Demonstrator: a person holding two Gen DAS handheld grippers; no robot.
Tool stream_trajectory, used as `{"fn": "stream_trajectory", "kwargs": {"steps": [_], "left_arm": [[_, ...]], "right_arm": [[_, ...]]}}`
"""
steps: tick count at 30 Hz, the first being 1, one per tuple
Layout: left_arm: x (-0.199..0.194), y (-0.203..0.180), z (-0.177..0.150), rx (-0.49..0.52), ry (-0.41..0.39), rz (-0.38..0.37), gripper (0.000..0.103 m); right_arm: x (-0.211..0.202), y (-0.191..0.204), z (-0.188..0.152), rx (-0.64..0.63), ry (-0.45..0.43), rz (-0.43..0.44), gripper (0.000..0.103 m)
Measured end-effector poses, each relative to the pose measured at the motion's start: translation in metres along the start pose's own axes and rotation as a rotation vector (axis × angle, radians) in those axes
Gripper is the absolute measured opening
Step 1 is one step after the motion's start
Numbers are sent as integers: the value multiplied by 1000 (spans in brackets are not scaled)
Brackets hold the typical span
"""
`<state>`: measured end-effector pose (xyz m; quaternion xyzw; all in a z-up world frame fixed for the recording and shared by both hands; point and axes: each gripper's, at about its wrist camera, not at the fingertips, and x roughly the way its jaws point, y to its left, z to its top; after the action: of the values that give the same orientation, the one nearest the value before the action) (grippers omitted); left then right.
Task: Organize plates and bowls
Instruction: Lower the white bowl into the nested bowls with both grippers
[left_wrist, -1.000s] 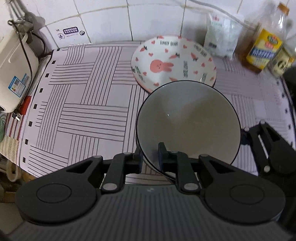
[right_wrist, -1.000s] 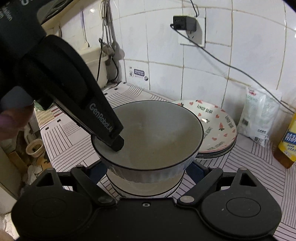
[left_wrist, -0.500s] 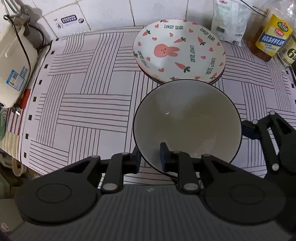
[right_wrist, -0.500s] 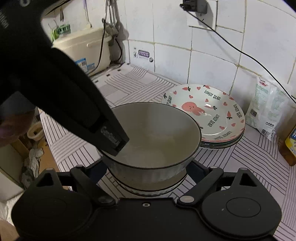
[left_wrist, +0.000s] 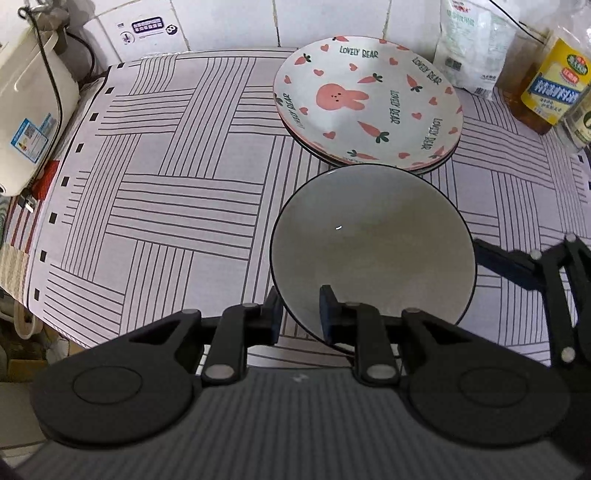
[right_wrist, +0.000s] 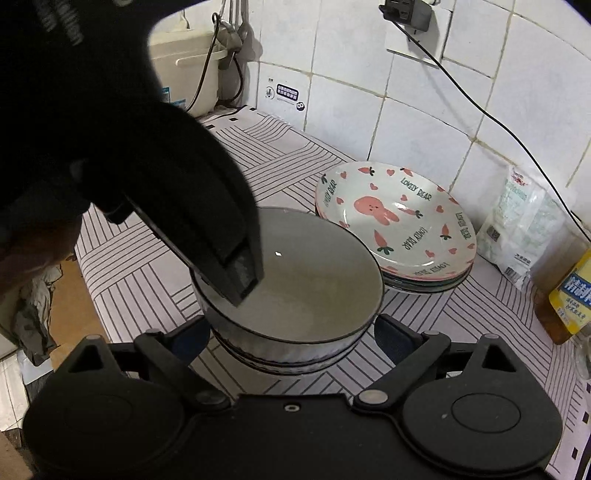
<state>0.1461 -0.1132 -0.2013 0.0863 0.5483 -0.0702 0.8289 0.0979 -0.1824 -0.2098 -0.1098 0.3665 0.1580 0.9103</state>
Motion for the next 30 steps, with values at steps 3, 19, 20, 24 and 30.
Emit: {"fn": "stream_trajectory", "kwargs": {"steps": [3,19,20,24,30], "left_arm": [[-3,2,-2,-19,-12,-10,20],[-35,50,-14,-83,-121,-210,42],[-34,54,-14,-86,-126,-218,43],[-28,67,-12,-80,-128,-265,55],[-10,71,-7,-9,-102,-332,62]], "right_arm": [[-6,-3,-6,40,-26,10,97],[-30,14,-56,202,-189,98,98],[-26,16,-58,208,-192,88,98],[-4,22,-64,230,-172,28,98],[18,30,-68,265,-192,-80,98]]}}
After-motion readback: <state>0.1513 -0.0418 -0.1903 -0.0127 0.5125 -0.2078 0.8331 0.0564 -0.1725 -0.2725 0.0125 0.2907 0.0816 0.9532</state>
